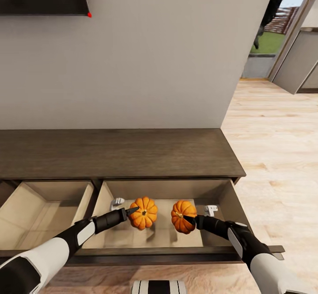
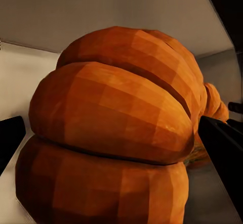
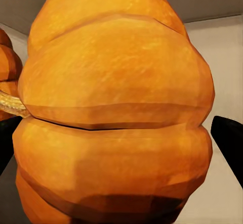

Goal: Place each of the two pumpkins and all three candles from the living room inside a cabinet in the living room (use any cabinet), then make sure every cabinet is closed, and position the cauldron so it is next to a table in the living room.

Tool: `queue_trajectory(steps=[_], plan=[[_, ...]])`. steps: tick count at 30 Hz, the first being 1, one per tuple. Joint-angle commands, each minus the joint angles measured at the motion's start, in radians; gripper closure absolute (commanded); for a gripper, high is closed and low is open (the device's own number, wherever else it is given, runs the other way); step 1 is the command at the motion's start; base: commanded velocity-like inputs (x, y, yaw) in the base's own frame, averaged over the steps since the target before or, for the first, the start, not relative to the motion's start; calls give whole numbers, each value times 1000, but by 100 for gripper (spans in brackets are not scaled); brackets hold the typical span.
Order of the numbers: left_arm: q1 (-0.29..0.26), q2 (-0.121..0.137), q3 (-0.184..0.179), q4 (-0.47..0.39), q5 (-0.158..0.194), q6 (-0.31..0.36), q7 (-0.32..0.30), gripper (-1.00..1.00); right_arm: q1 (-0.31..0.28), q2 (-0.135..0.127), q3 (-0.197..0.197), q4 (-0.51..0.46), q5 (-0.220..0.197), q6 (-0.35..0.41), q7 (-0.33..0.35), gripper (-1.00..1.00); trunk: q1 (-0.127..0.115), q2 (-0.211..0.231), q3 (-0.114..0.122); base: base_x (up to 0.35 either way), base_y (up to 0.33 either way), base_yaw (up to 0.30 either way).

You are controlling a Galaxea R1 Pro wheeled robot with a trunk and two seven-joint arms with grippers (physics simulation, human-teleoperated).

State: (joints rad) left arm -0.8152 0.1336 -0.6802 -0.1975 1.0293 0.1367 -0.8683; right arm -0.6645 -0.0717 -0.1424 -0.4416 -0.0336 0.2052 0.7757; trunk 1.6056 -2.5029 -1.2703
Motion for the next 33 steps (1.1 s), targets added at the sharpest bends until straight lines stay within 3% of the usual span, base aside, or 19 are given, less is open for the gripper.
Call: queue_trajectory(steps=[1, 6, 11, 12, 13, 19, 33], plan=[[0, -1, 6, 0, -1, 1, 1, 100, 2, 0, -2, 0, 1, 1, -2, 100, 0, 0, 0, 0, 0, 0], [0, -13, 33, 8, -4, 4, 11, 100, 2, 1, -3, 1, 2, 3, -18, 100, 0, 0, 0, 0, 0, 0], [1, -43, 32, 11, -6, 4, 36, 100, 2, 0, -3, 3, 1, 23, -46, 100, 0, 0, 0, 0, 0, 0], [1, -52, 31, 11, -7, 4, 212, 100, 2, -3, -3, 5, 1, 34, -99, 100, 0, 0, 0, 0, 0, 0], [1, -54, 31, 12, -8, 4, 219, 100, 2, -9, -4, 18, 1, 36, -101, 100, 0, 0, 0, 0, 0, 0], [1, -55, 30, 14, -7, 3, 227, 100, 2, -22, -7, 79, 1, 39, -105, 100, 0, 0, 0, 0, 0, 0], [1, -57, 28, 14, -9, 7, 229, 100, 2, -32, -7, 74, 2, 39, -141, 100, 0, 0, 0, 0, 0, 0]])
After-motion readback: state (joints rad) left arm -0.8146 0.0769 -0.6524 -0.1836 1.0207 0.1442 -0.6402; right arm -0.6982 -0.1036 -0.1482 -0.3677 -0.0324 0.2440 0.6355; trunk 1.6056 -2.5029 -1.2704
